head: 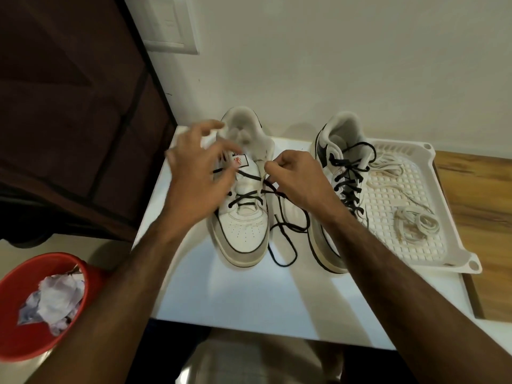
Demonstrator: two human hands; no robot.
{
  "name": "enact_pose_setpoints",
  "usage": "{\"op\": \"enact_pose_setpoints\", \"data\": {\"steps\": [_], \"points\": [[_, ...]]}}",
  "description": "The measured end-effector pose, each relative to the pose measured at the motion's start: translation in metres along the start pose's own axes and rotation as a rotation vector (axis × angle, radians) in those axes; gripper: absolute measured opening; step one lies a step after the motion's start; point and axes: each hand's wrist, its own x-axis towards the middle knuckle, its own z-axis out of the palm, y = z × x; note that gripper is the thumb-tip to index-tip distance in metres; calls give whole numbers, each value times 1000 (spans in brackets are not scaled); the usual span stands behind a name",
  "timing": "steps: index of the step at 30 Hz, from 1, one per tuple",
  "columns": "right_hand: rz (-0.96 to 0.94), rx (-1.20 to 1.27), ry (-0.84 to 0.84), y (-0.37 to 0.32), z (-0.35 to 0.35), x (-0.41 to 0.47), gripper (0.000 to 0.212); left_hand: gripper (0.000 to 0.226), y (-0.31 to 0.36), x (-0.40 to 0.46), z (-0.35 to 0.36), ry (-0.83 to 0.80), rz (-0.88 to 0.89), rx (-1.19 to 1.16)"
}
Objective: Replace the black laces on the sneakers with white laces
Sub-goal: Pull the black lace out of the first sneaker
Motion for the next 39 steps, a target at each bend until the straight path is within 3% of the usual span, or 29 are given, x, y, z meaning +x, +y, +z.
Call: {"op": "enact_pose_setpoints", "data": {"steps": [2,4,6,8,13,17,20,23,27,31,34,36,39], "points": [[-1,4,-1,0,0,0,24,12,2,-5,10,-172,127,162],[0,4,-4,0,0,0,23,9,1,-8,18,-197,175,196],[1,7,-7,1,0,1,23,8,3,-6,20,-98,133,136],[5,5,-14,1,-1,1,23,7,6,-2,16,53,-35,-26],[6,13,-14,2,-1,1,22,12,-10,6,-3,476,-506,-676],[-12,5,-15,3,0,1,21,13,-14,7,-13,611,-667,-848],[-17,2,-13,3,0,1,22,13,-11,8,-18,536,-541,-854],[-9,-12,-36,4,1,3,26,14,-11,4,-17,319,-388,-521],[-36,-84,-40,5,1,-1,34,19,-20,0,-7,103,-348,-62],[-280,-209,103,3,5,-8,29,25,-17,1,-1,-47,-285,-115],[-506,-312,80,0,6,-12,20,27,-7,0,-3,-166,-149,-166],[-510,-338,33,1,8,-13,19,22,-3,0,-5,-211,23,-62],[-421,-268,50,5,13,-13,22,19,-5,-2,0,-302,138,44]]}}
